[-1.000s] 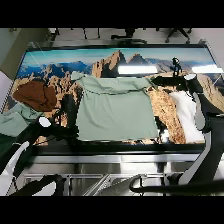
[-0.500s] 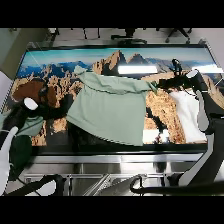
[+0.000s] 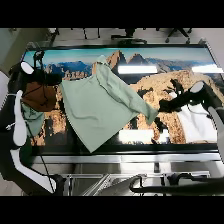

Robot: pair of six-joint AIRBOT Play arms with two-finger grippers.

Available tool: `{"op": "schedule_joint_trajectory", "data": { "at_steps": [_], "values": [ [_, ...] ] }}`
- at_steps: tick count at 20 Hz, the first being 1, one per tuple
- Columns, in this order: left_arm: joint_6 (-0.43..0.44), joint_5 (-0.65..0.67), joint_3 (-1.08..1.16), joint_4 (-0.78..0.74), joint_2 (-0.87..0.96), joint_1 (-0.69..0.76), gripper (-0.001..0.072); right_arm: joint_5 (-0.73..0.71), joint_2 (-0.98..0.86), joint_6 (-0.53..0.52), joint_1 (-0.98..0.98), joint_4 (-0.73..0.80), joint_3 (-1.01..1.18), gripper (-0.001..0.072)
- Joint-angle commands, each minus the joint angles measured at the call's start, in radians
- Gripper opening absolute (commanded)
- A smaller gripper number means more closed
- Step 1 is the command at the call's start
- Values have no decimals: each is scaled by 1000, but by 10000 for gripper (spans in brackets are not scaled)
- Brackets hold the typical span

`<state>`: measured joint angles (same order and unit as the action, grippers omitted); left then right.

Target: Fold the shirts.

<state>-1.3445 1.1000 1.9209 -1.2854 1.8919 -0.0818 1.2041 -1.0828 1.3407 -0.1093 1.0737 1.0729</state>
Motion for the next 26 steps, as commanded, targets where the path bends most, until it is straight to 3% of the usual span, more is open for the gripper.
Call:
{"op": "schedule_joint_trajectory", "data": {
  "at_steps": [1,3,4,5,6,7,10,13,15,17,21,26],
  "values": [
    [-10,9,203,-2,149,54,13,-158,233,113,50,11,-296,15],
    [-49,-35,128,3,115,63,21,-192,249,112,48,4,-316,16],
    [-64,-27,95,2,88,62,21,-205,249,112,48,4,-315,50],
    [-68,13,86,2,62,51,34,-219,249,110,48,6,-306,248],
    [-69,81,90,2,31,36,350,-236,249,93,43,13,-288,414],
    [-77,152,99,2,1,19,623,-239,249,84,26,28,-259,423],
    [-140,362,52,2,-115,-56,633,-238,234,62,-92,41,-158,428],
    [-176,454,-186,5,-245,-112,633,-227,169,-35,-175,-75,-112,607],
    [-174,448,-439,5,-352,-123,633,-209,130,-163,-174,-180,-110,606],
    [-163,395,-714,6,-469,-117,633,-190,95,-225,-167,-230,-110,605],
    [-159,219,-1159,85,-684,-53,633,-139,38,-241,-167,-234,-109,601],
    [-146,-12,-1421,290,-836,79,633,-78,16,-282,-160,-257,-109,602]
  ]
}}
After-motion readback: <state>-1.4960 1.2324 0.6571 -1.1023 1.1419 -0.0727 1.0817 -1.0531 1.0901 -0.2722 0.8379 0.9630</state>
